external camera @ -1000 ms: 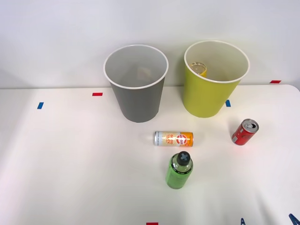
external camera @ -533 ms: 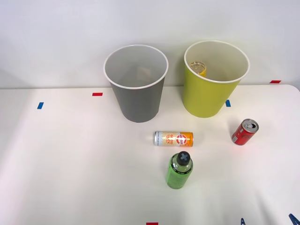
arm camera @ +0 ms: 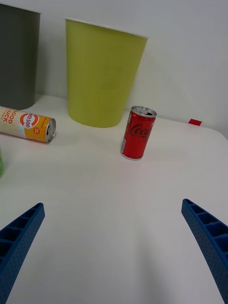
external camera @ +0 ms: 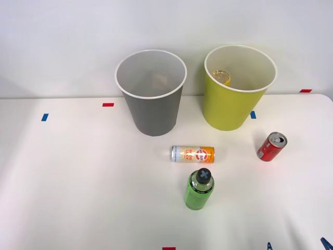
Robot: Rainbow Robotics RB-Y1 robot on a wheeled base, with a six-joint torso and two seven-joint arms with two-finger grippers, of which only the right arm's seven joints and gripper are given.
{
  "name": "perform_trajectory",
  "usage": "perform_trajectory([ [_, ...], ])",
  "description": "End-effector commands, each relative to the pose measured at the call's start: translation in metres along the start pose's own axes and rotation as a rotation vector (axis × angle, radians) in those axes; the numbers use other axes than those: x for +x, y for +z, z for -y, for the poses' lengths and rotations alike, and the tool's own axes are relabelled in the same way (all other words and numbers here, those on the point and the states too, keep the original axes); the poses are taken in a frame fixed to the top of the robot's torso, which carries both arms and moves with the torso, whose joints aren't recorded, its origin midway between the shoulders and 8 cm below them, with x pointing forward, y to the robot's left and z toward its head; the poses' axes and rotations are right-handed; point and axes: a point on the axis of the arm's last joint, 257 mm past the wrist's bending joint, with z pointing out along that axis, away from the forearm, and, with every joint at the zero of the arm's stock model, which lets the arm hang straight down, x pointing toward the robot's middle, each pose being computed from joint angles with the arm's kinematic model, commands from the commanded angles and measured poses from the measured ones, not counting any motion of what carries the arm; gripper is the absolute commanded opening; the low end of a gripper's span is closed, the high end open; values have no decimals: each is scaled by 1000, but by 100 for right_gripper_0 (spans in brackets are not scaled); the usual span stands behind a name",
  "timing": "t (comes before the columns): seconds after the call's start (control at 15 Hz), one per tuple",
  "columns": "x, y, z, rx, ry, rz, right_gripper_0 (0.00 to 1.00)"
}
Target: Put cans in the gray bin, plastic bottles in the light green bin
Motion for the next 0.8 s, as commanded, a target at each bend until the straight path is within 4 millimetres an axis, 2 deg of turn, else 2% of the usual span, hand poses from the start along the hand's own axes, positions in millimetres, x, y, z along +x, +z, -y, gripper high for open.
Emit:
perform_trajectory([
  [0.07,0,0,0,0,0,0,100],
  [0.8,0,0,0,0,0,0,100],
])
